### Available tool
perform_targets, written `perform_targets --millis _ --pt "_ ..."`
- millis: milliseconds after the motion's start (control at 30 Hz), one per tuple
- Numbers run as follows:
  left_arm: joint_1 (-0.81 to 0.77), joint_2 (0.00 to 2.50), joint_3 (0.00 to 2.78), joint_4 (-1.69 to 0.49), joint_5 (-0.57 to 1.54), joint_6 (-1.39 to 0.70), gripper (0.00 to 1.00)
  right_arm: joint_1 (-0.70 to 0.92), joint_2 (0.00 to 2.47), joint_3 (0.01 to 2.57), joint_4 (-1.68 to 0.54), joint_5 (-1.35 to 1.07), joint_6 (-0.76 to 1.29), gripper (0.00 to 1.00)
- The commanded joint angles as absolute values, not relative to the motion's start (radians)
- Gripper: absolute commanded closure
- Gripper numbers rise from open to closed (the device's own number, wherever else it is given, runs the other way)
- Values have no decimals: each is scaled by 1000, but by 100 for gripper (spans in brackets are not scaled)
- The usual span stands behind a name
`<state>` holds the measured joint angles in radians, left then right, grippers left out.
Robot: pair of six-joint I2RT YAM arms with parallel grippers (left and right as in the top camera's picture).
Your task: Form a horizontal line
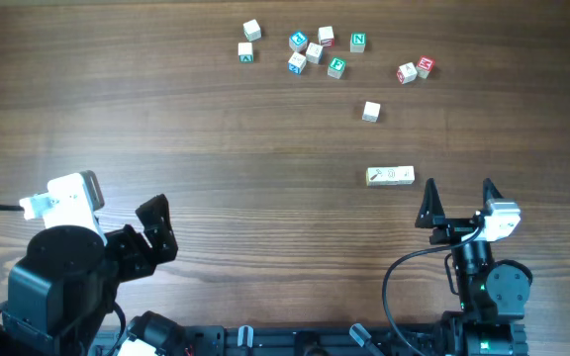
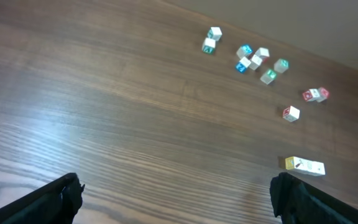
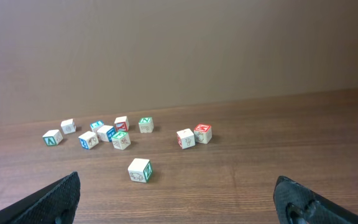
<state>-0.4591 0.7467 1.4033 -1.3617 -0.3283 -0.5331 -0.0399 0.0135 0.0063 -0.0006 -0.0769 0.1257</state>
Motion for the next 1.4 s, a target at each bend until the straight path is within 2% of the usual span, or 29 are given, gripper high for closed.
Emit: perform_targets --millis 0,233,467,633,867,1133,1367 --pt "-461 744 1365 -1295 -388 -531 0 -36 4 5 2 -62 108 0" --pt "-319 720 1139 -1019 -341 -531 0 -36 4 5 2 -62 107 0" --pt "-193 474 788 -765 -284 -516 0 -36 4 5 2 -62 108 0" --pt "-177 286 569 -608 -280 -406 0 -36 4 5 2 -62 108 0" --pt "-152 142 303 -322 -227 -396 0 -36 4 5 2 -62 107 0" --pt "-112 2 136 -282 -215 -396 0 -36 5 5 2 -62 108 0" --pt "-102 3 121 -184 -206 -385 0 -36 5 5 2 -62 107 0"
